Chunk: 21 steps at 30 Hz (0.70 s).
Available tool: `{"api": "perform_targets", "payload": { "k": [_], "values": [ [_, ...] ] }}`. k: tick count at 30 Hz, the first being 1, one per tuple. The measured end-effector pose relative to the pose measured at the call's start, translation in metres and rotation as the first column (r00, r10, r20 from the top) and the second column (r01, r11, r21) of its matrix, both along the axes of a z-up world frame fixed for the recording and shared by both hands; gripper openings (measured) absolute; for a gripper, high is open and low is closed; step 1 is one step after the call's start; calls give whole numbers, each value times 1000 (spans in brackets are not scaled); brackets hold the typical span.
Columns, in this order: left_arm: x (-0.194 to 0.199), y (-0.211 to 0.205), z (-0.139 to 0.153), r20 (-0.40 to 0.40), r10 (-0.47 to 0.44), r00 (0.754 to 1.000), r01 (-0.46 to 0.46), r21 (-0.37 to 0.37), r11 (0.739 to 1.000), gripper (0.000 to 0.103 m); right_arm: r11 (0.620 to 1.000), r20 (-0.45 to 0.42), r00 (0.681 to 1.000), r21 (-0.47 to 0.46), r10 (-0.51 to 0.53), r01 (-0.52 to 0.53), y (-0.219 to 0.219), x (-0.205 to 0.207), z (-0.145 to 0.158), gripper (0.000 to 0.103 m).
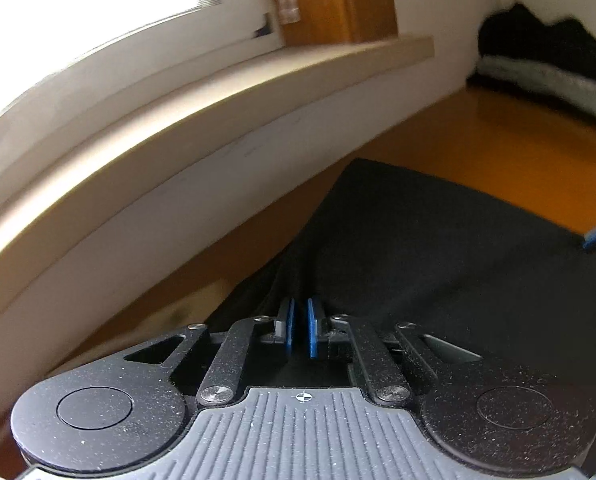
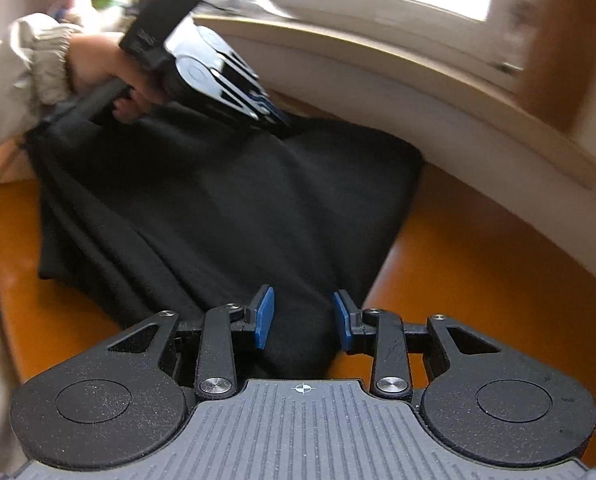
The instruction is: Fold clothes
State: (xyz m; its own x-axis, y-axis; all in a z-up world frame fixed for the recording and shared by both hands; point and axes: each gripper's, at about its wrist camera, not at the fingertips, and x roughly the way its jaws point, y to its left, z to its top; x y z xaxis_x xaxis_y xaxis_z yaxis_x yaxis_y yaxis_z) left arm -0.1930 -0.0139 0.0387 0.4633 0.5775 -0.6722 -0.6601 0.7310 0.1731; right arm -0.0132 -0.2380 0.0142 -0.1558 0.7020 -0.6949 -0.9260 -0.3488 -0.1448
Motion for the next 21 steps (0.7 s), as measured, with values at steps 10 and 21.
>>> {"api": "perform_targets", "payload": {
  "k": [10, 21],
  "values": [
    [135, -2, -2, 47, -21, 999, 23, -42, 999, 6, 956, -19, 956, 6, -294, 294, -47, 110, 9, 33],
    [78, 40, 16, -81, 61, 995, -59, 33, 998, 12, 977, -230, 964, 130, -136, 169, -33, 30, 4, 35]
  ]
}}
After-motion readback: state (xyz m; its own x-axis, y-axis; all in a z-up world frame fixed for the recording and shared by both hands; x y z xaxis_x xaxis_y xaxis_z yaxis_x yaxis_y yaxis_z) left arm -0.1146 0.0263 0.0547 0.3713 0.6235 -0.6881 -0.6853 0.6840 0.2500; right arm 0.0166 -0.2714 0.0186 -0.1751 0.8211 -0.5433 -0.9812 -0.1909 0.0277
